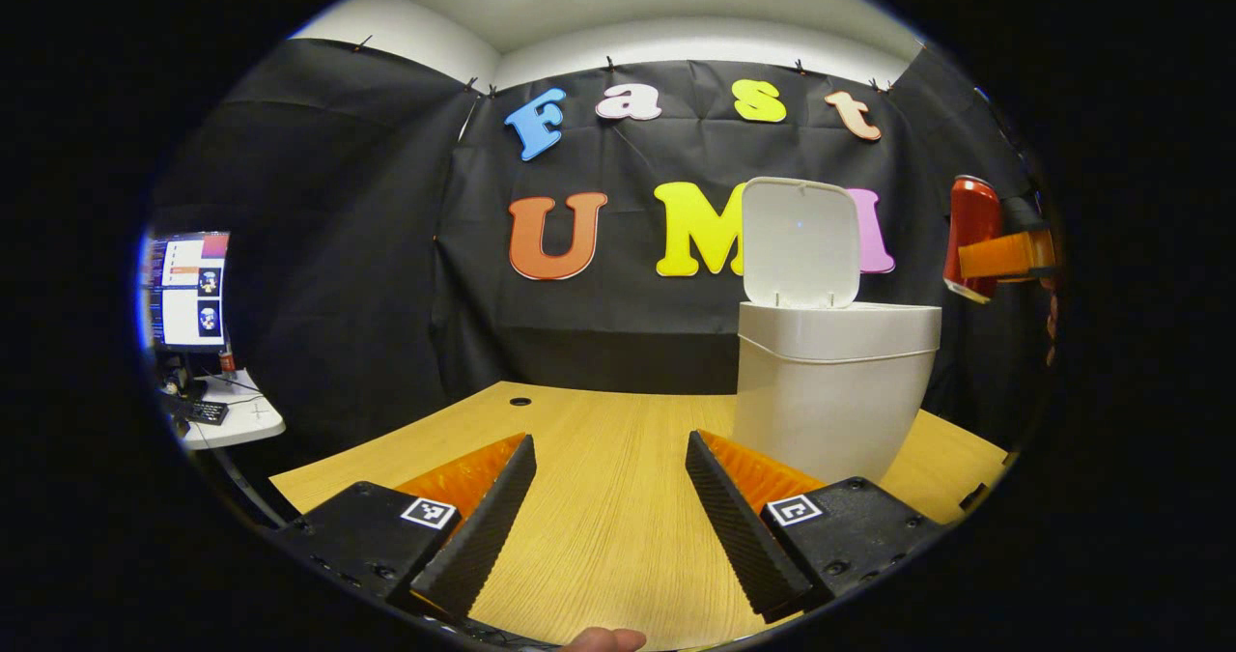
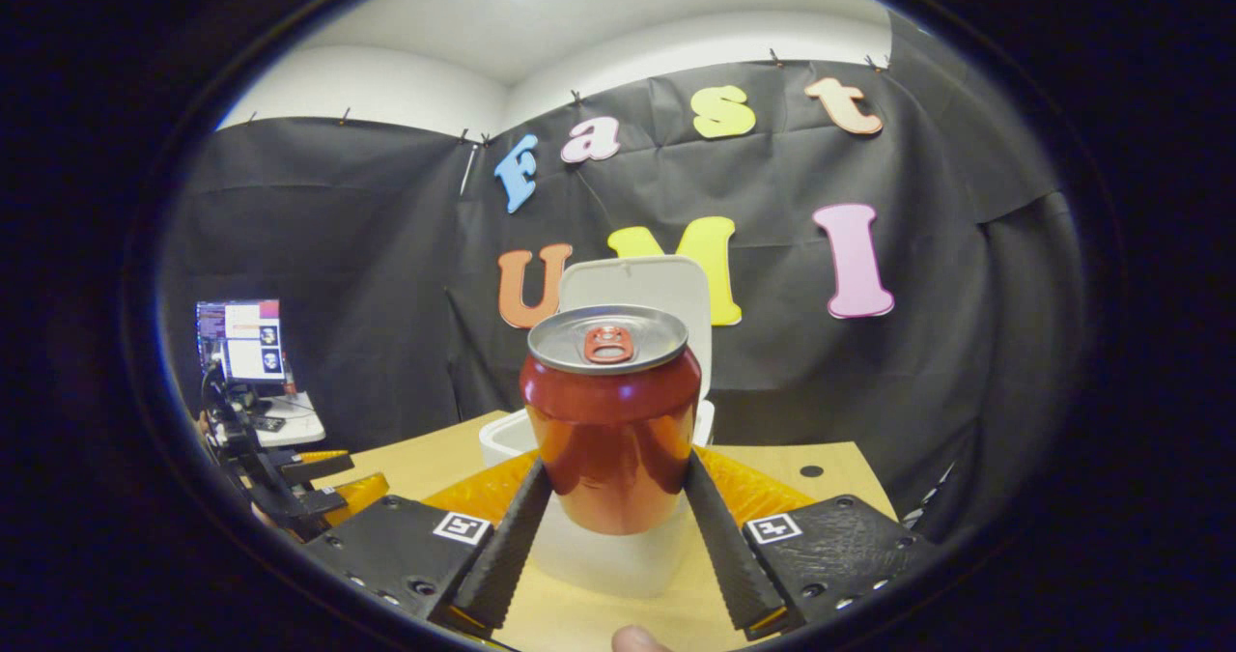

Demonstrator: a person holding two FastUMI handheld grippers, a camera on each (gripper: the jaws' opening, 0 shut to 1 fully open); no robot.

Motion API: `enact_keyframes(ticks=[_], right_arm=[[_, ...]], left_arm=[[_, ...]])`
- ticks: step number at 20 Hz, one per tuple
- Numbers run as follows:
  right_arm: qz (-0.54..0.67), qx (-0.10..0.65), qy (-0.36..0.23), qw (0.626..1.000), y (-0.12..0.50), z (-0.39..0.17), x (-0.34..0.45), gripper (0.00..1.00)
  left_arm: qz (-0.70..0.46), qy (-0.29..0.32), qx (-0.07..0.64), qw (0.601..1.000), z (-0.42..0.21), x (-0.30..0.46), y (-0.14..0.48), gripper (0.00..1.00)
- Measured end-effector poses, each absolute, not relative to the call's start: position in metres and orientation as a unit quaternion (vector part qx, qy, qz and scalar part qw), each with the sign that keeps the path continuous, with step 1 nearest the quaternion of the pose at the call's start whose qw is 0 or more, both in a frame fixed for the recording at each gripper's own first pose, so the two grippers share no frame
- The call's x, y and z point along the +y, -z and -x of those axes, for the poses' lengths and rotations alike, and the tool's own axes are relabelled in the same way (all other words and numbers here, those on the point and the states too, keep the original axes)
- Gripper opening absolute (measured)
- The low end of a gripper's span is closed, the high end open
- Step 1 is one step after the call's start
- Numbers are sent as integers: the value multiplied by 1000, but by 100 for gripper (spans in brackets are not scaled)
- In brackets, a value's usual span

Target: Press the lid of the desktop garbage bin to open it, pick up the crumpled paper on the desktop and throw it into the bin, then pick up the pop can on the desktop and drop it into the bin, and finally close the garbage bin lid.

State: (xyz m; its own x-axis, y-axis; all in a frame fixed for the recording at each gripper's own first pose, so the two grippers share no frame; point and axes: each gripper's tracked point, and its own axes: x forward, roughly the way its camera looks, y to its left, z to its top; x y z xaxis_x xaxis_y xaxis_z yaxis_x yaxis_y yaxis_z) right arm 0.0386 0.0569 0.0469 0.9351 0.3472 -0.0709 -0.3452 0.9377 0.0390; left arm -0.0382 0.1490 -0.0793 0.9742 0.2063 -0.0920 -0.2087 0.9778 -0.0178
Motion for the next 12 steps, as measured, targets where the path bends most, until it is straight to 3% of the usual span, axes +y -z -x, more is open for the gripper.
enact_keyframes(ticks=[4,12], right_arm=[[6,40,-166,985,-68,-87,79,81],[37,99,-149,983,-37,-151,104,81]], left_arm=[[11,-114,37,993,50,159,76,100],[3,-118,36,992,56,163,74,100]])
